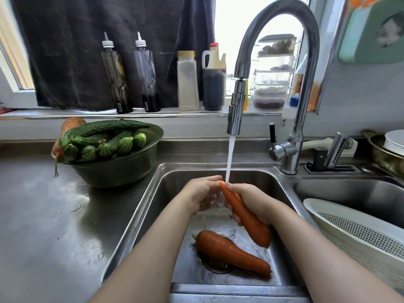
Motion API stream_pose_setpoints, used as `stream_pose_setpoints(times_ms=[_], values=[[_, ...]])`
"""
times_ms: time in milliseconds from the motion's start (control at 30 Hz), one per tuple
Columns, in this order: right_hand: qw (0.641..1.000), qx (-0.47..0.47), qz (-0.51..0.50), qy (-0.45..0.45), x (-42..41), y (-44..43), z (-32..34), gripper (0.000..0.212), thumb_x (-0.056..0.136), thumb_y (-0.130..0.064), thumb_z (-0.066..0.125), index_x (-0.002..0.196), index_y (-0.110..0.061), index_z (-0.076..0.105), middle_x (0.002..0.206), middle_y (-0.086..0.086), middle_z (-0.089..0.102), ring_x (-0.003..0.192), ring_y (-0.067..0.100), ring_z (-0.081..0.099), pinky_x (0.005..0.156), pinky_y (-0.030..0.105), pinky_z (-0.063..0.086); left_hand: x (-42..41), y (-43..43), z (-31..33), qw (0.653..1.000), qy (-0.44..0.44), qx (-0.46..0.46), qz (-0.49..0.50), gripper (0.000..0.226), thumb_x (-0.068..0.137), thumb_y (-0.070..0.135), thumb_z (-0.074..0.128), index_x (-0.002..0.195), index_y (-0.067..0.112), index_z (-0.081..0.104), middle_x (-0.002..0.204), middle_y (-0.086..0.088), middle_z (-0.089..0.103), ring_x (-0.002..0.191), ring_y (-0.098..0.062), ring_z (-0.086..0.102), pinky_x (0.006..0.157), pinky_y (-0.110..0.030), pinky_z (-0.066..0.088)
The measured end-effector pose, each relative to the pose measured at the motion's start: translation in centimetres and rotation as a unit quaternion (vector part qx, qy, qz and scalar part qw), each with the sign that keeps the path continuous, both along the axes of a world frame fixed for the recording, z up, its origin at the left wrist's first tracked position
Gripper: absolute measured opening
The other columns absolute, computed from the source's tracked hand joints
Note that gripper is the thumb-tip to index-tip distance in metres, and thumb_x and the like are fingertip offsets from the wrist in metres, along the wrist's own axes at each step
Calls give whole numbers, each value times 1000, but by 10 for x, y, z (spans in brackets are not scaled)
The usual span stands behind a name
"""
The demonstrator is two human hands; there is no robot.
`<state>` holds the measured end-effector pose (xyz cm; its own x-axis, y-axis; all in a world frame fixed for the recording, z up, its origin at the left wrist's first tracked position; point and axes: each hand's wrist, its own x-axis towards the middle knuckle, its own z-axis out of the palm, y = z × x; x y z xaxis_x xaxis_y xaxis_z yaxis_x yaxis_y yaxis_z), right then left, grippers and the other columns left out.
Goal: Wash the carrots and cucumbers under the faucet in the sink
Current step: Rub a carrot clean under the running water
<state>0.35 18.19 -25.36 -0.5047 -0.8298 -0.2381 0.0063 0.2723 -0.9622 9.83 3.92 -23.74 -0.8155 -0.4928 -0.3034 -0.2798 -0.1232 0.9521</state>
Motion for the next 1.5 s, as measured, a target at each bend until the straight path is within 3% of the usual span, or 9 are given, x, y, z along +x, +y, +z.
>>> stream_pose_setpoints(times_ms=[167,367,633,800,900,1000,1167,1333,1500], values=[[999,-43,-26,3,-2,-1,2,39,111,-35,38,110,-9,67,84,13,67,71,26,64,69,41,57,3,-7,1,999,8,-20,-37,25,105,29,54,110,28,79,105,-2,79,101,-21,73,79,-33,55],[993,-75,-78,-35,-1,-9,2,21,110,-21,45,123,-14,61,93,13,74,88,32,73,95,58,56,-7,-12,-12,993,-9,-96,-71,42,102,18,62,144,18,57,99,-3,78,90,-19,75,81,-37,59],[992,-89,-85,-29,5,-8,5,25,99,-11,66,123,-13,60,109,23,73,97,41,75,78,47,63,-12,-16,-19,950,40,-306,53,12,83,22,85,90,22,75,85,1,76,80,-14,74,74,-30,63],[987,-93,-132,10,-3,-11,-2,14,101,-15,63,115,-17,64,112,21,71,90,36,76,71,47,62,-9,-14,-19,969,-35,-171,-172,31,107,40,49,124,25,70,107,-3,76,102,-20,72,88,-37,55],[978,-101,-180,13,-6,-10,-2,14,98,-19,69,108,-12,61,108,22,73,85,35,77,67,46,62,-7,-20,-24,952,-73,-78,-285,39,97,52,58,130,31,64,119,-4,75,113,-26,71,97,-48,54],[971,-85,-208,82,-6,-12,-2,27,90,-27,79,99,-10,60,96,16,77,79,31,78,68,48,64,-5,-25,-27,959,-45,-71,-272,42,94,41,68,130,22,59,118,-12,71,98,-27,73,98,-51,57],[967,-63,-220,113,-9,-12,0,24,99,-37,66,92,-15,61,92,17,78,74,30,77,60,34,56,0,-25,-20,973,-1,-19,-232,47,102,50,55,126,9,58,96,-8,65,66,-19,64,62,-33,56],[986,-98,-134,-26,-5,-14,1,25,106,-31,54,120,-12,63,111,18,75,89,36,74,71,42,60,-4,-10,-16,975,-1,22,-221,60,99,62,52,117,5,62,83,-5,66,67,-16,64,58,-30,57],[976,-81,-202,5,-7,-17,4,42,108,-50,41,103,-16,66,104,10,79,96,32,74,95,53,58,-2,-22,-15,964,-20,115,-238,61,99,50,59,137,2,54,96,-11,69,81,-20,67,69,-31,58]])
